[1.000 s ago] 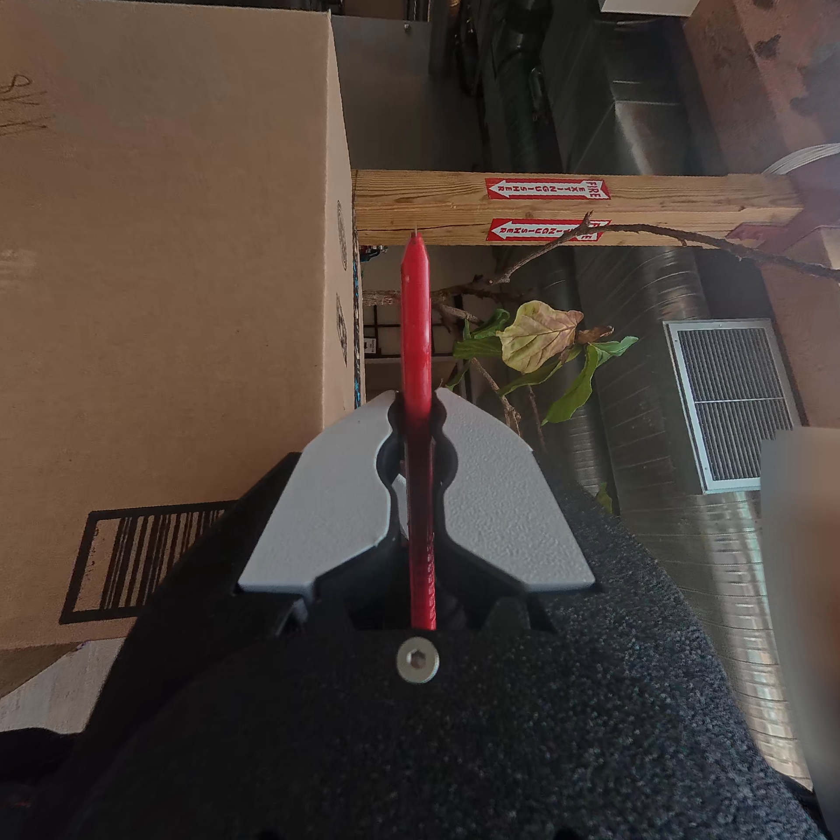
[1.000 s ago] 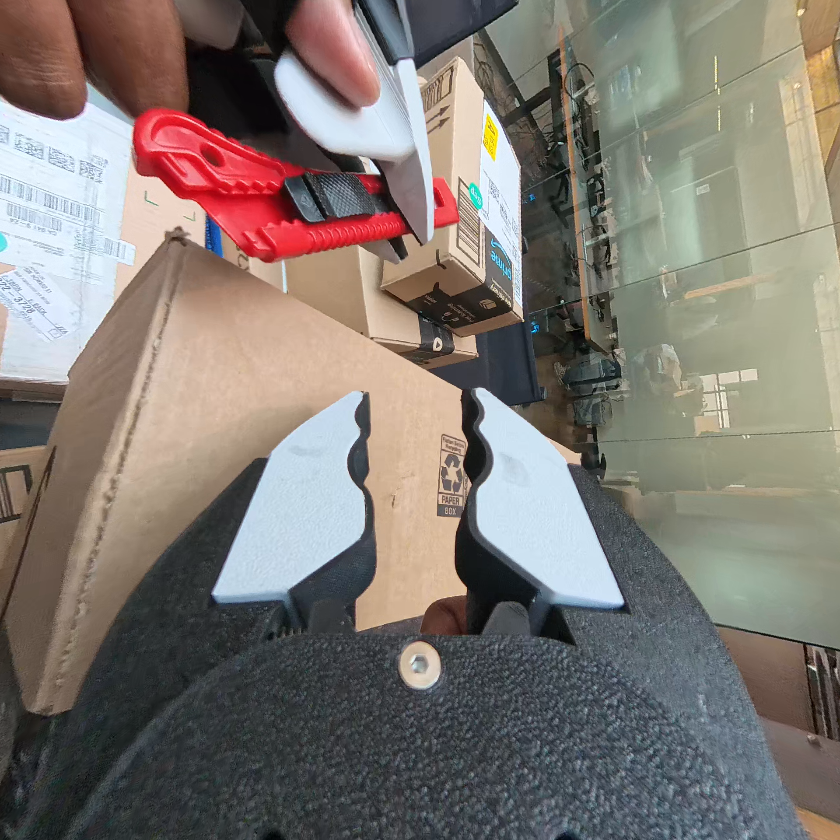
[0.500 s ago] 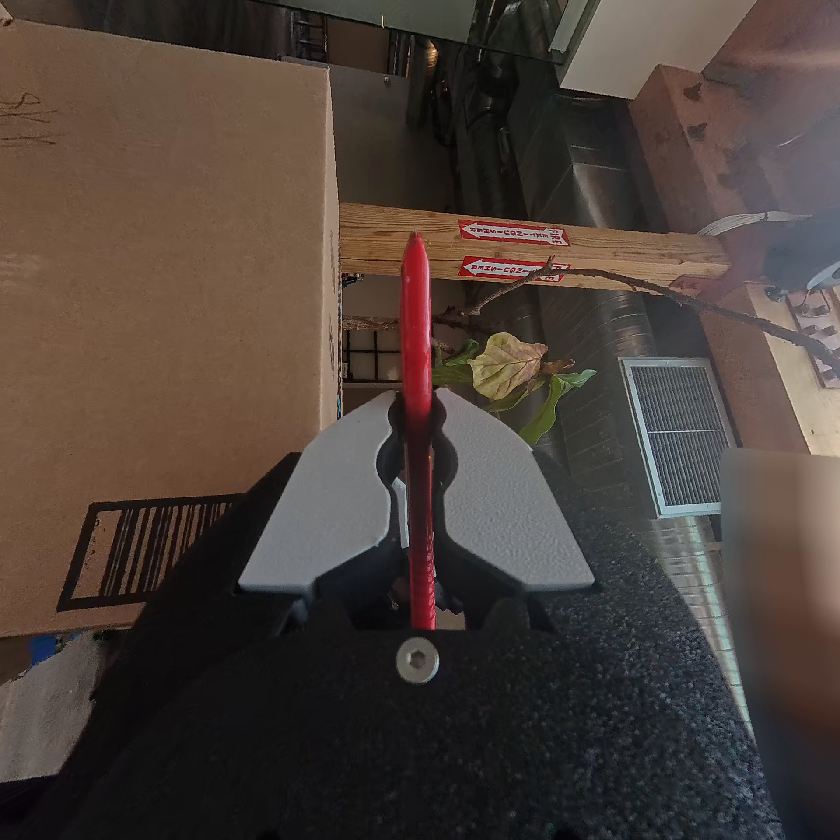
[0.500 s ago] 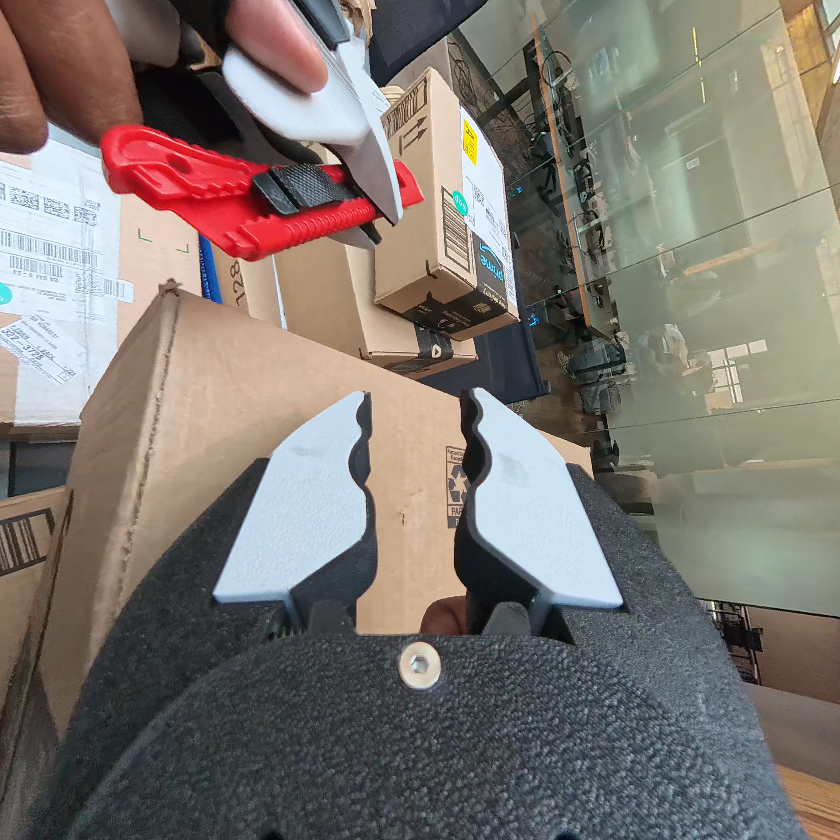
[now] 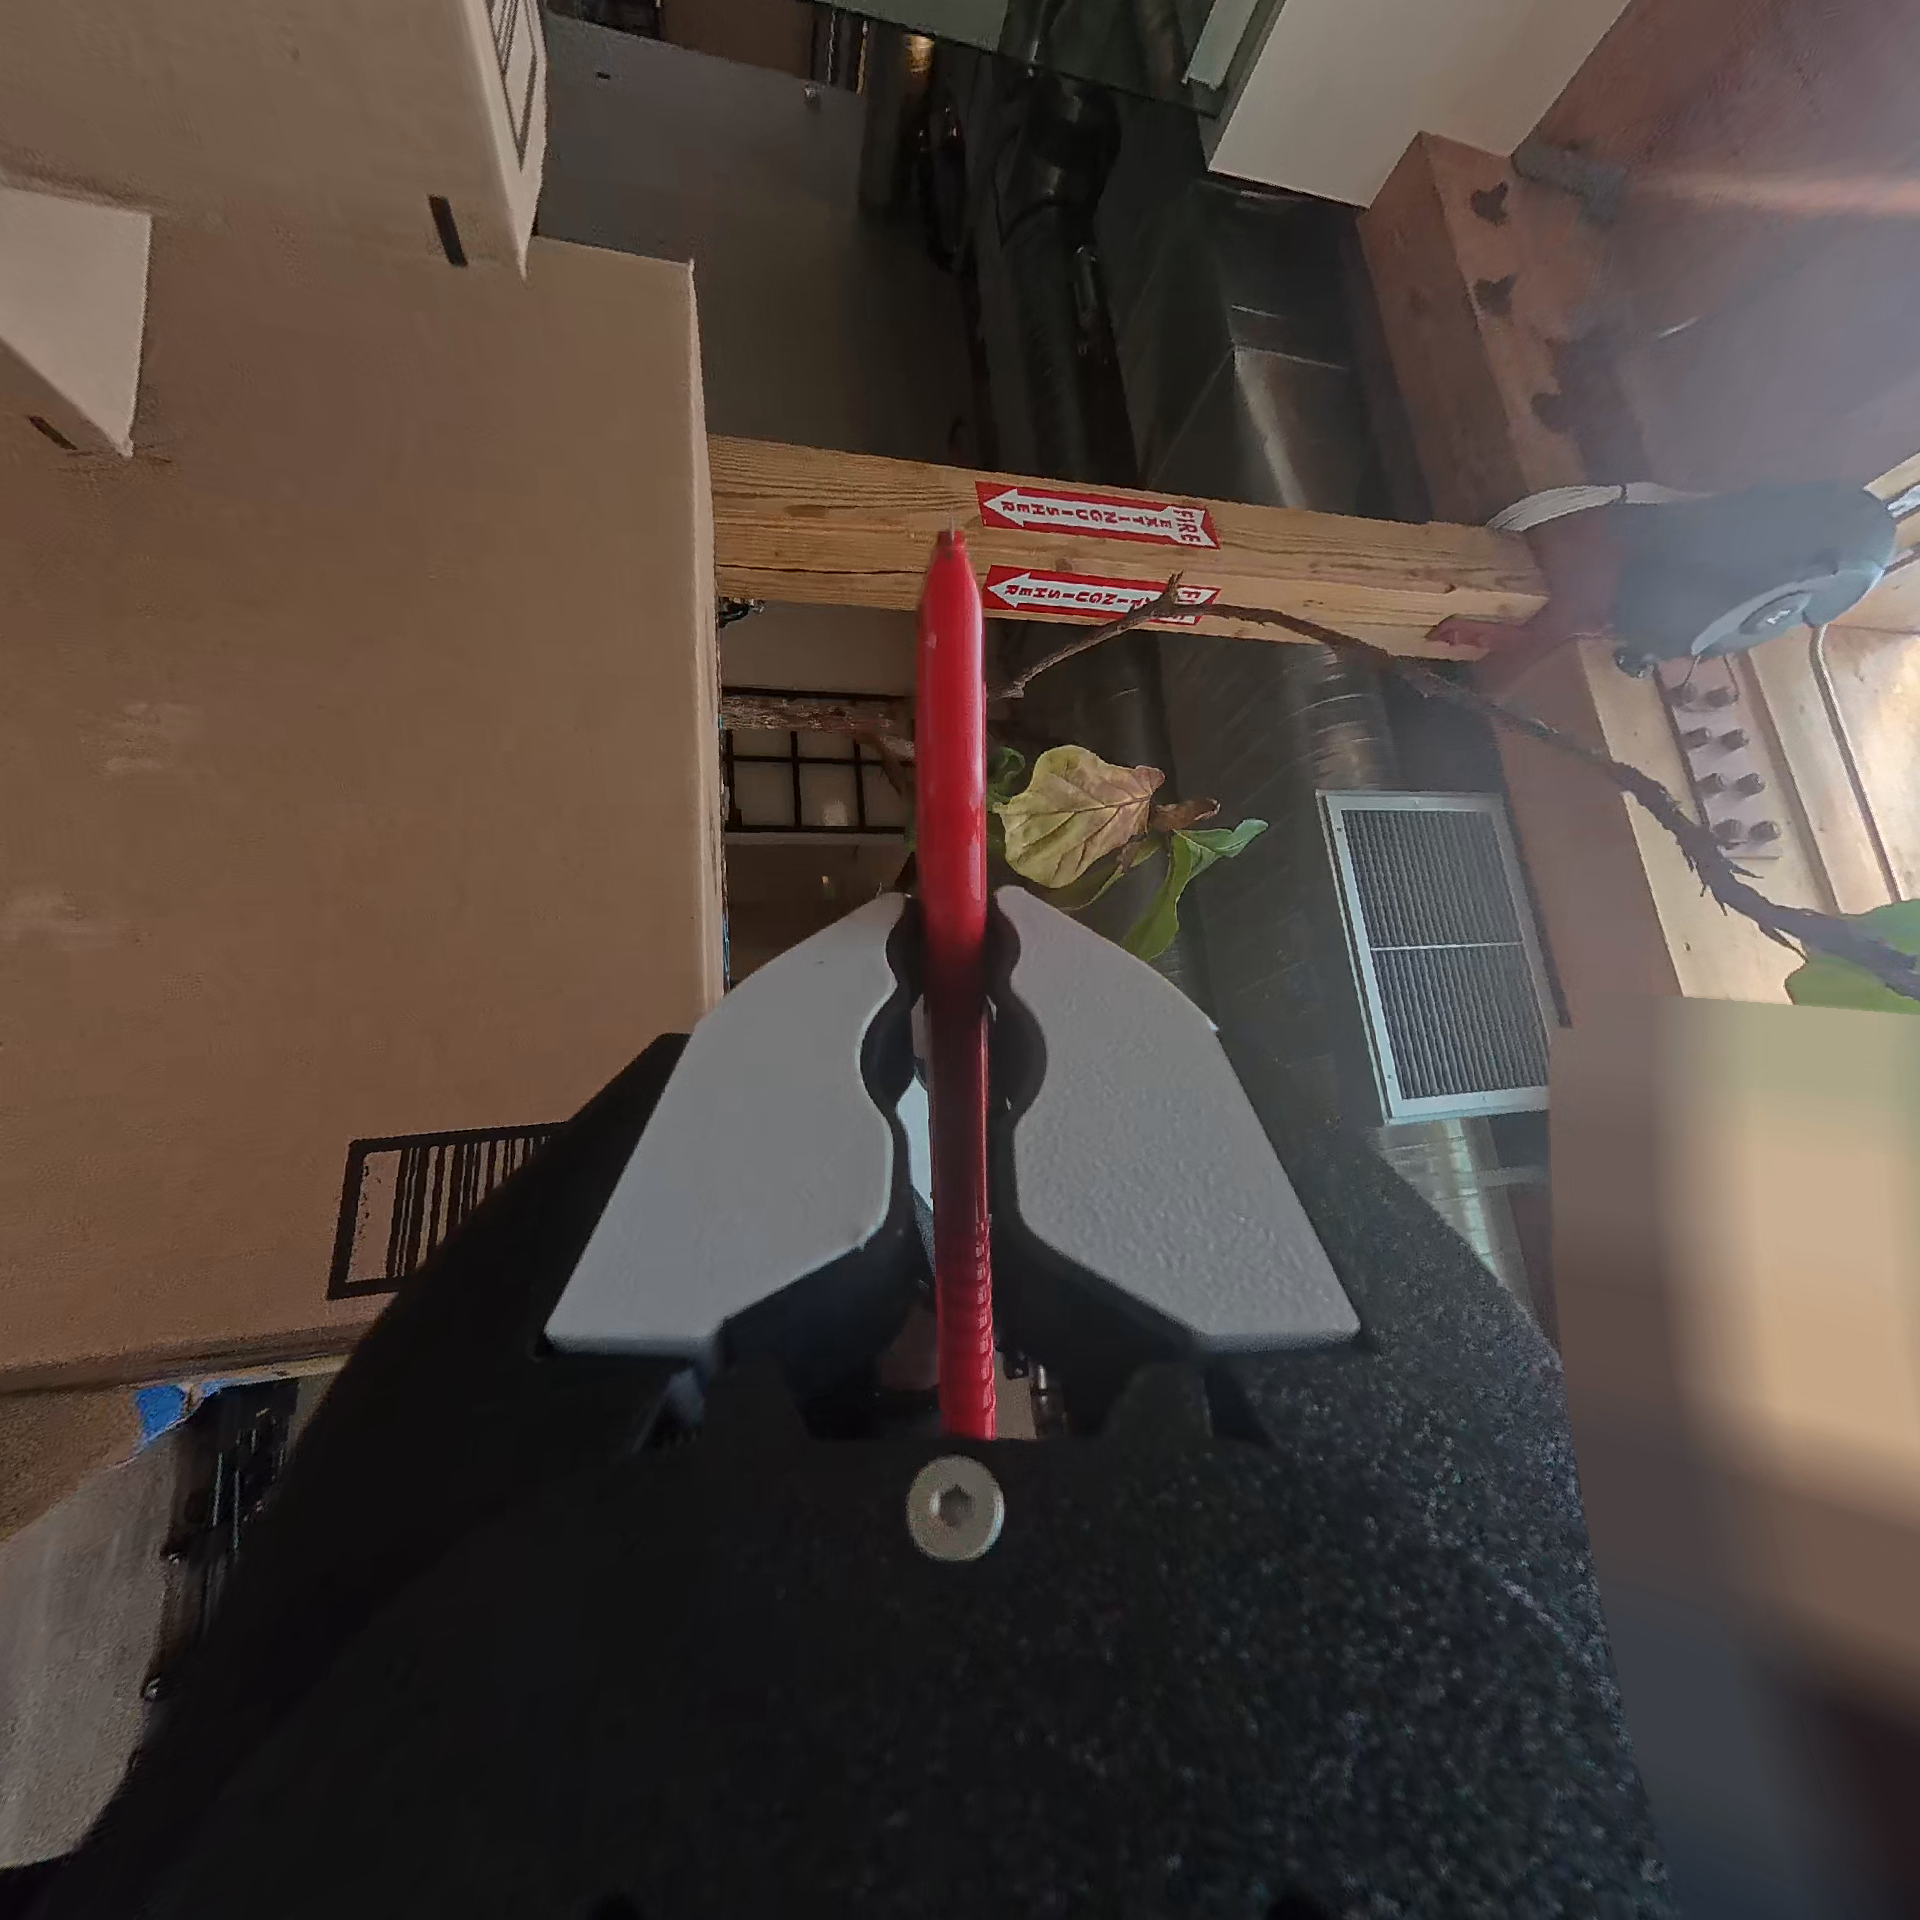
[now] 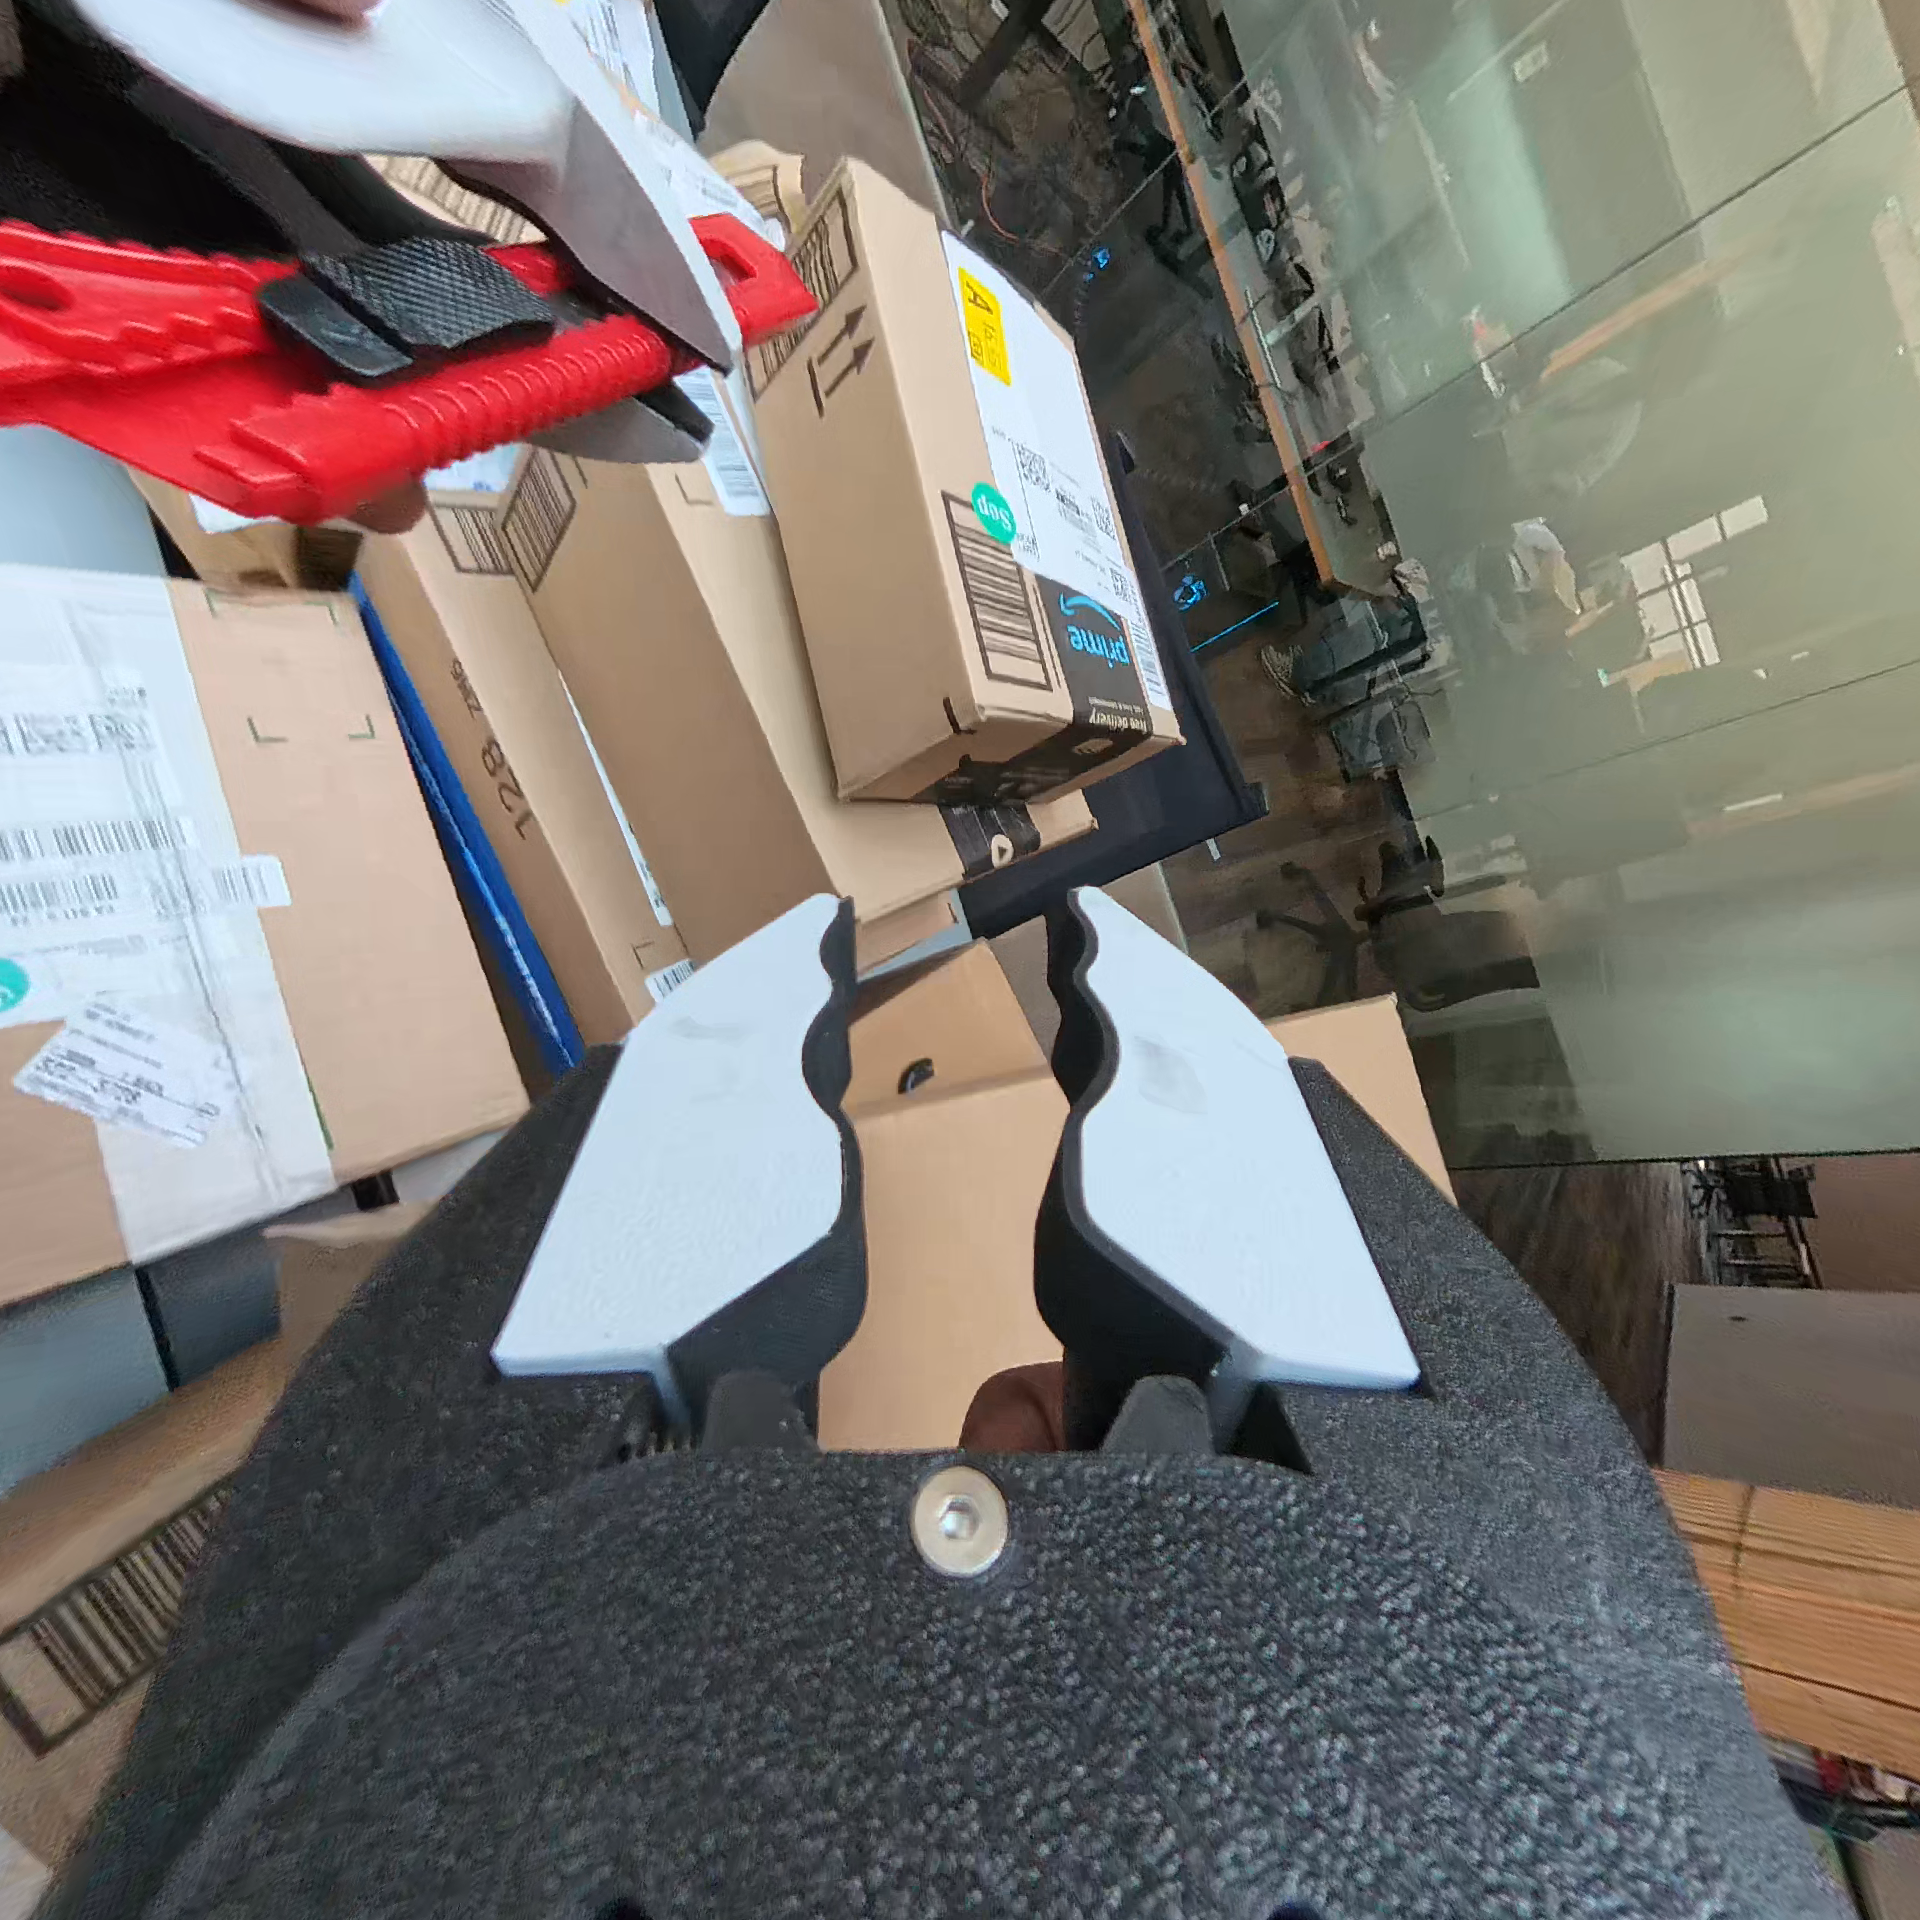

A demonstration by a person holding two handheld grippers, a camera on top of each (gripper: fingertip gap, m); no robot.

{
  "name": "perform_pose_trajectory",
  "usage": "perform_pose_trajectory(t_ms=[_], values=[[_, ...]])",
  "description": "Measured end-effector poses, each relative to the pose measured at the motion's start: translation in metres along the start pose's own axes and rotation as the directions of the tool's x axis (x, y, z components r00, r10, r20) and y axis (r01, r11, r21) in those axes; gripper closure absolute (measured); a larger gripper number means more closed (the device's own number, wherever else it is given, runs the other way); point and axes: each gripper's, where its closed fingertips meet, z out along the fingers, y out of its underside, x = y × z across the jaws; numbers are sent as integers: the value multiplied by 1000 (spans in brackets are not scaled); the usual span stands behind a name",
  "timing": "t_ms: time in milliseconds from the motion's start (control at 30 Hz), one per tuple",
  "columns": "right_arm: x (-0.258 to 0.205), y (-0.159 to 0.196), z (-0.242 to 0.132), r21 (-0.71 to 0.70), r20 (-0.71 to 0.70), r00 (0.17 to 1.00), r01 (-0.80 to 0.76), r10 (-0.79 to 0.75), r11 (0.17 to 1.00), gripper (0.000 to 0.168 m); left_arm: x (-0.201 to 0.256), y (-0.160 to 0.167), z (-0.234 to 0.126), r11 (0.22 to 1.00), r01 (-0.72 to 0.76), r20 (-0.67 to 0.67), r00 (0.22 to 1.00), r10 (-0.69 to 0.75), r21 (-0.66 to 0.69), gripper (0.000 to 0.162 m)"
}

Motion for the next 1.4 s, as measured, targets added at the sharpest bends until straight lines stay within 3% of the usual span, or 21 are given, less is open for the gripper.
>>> perform_pose_trajectory(t_ms=[167,300,400,533,633,700,800,867,1000,1133,1200,1267,1400], values=[[-4,-23,20,-88,-66,997,-57,51,995,128,8,-34,-41,998,-18,-18,1000,17,-64,152],[39,-22,20,-165,-143,989,-54,30,985,124,4,-47,-66,994,-11,-11,1000,10,-110,152],[63,-11,43,-237,-25,1000,2,-8,971,122,4,-54,-80,990,16,-24,1000,-20,-138,152],[67,31,99,-432,251,957,246,-146,868,120,14,-66,-91,989,-1,-59,998,-8,-146,150],[64,74,145,-557,419,905,320,-74,766,114,20,-80,-99,993,-17,-89,996,7,-120,150],[75,96,179,-638,412,911,262,33,724,111,23,-92,-105,996,-27,-105,994,18,-86,152],[99,112,228,-729,284,928,45,242,683,115,22,-112,-117,999,-40,-117,992,38,-16,152],[113,124,250,-752,232,927,-20,294,659,117,22,-125,-126,998,-39,-112,993,43,40,152],[139,172,272,-809,299,947,187,116,557,115,22,-140,-141,992,-69,-101,992,80,107,152],[140,214,283,-816,485,875,457,-11,353,110,17,-153,-140,988,-48,-118,991,66,149,152],[140,223,296,-785,544,837,534,-63,314,110,17,-156,-137,986,-50,-128,989,71,158,152],[127,234,302,-781,576,818,549,1,298,110,14,-156,-133,987,-53,-123,990,72,154,152],[95,258,316,-852,501,831,426,240,306,107,4,-160,-132,985,-39,-105,993,58,168,152]])
